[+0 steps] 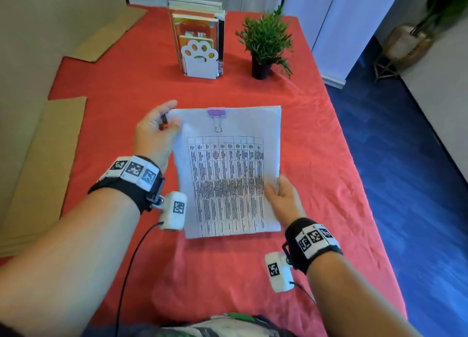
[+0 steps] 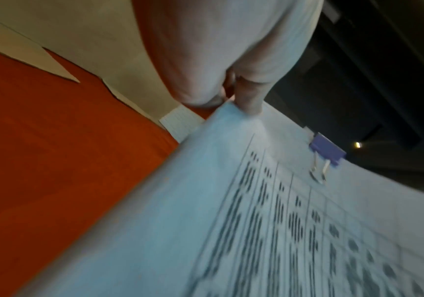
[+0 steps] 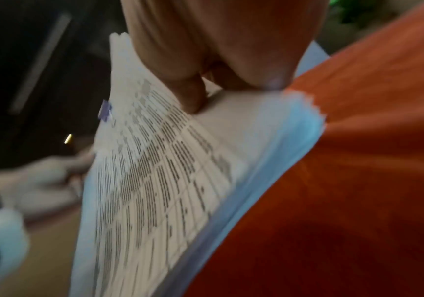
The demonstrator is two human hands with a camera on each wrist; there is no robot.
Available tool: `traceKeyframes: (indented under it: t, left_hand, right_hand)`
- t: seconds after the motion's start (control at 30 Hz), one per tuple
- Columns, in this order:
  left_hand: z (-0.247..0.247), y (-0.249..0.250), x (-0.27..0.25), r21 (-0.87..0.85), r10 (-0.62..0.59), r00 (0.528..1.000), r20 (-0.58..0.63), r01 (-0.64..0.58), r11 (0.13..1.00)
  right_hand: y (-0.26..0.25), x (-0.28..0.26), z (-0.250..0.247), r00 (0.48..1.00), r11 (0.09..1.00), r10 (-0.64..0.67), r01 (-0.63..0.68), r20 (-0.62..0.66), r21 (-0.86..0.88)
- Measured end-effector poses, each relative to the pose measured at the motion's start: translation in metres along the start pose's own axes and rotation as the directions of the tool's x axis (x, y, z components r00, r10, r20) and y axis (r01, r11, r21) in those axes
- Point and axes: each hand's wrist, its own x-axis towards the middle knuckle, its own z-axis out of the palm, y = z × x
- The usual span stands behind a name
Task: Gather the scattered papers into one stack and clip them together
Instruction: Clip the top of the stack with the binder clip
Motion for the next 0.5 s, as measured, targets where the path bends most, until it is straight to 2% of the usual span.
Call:
traceKeyframes:
  t: [0.07,0.1,0.13,0.2,0.23,0.27,0.33,0.5]
  left_hand:
    - [0.005,-0.008,-0.007,-0.085,-0.125,0.988,0.091,0.132,0.988]
    - [0.007,-0.016,-0.014,-0.095,-0.185,0.968,0.170,0.203,0.975]
    - [0.010,-0.023,-0.023,-0.047,-0.238,0.939,0.250,0.257,0.965]
    - [0.012,-0.030,-0.048,0.178,-0.289,0.885,0.366,0.238,0.955]
    - [0.013,-0.033,-0.058,0.246,-0.294,0.876,0.381,0.210,0.946]
    - [0.014,-0.035,-0.067,0.239,-0.298,0.873,0.385,0.217,0.946]
    - [0.014,-0.040,-0.074,0.149,-0.312,0.866,0.391,0.275,0.950]
    - [0.009,-0.043,-0.061,0.163,-0.253,0.915,0.314,0.211,0.964]
  right_hand:
    - [-0.003,0.000,-0.004,0.997,0.998,0.037,-0.034,-0.063,0.053]
    - [-0.005,0.002,-0.007,0.994,0.996,0.065,-0.059,-0.086,0.070]
    - [-0.009,0.004,-0.010,0.992,0.993,0.085,-0.076,-0.099,0.087]
    - [-0.018,0.014,-0.017,0.988,0.991,0.098,-0.085,-0.121,0.107]
    - [-0.022,0.018,-0.019,0.987,0.990,0.102,-0.088,-0.124,0.109]
    - [-0.025,0.022,-0.022,0.987,0.989,0.108,-0.095,-0.116,0.117]
    - [-0.029,0.027,-0.024,0.989,0.986,0.124,-0.113,-0.081,0.121]
    - [-0.039,0.028,-0.016,0.990,0.977,0.136,-0.140,0.036,0.159]
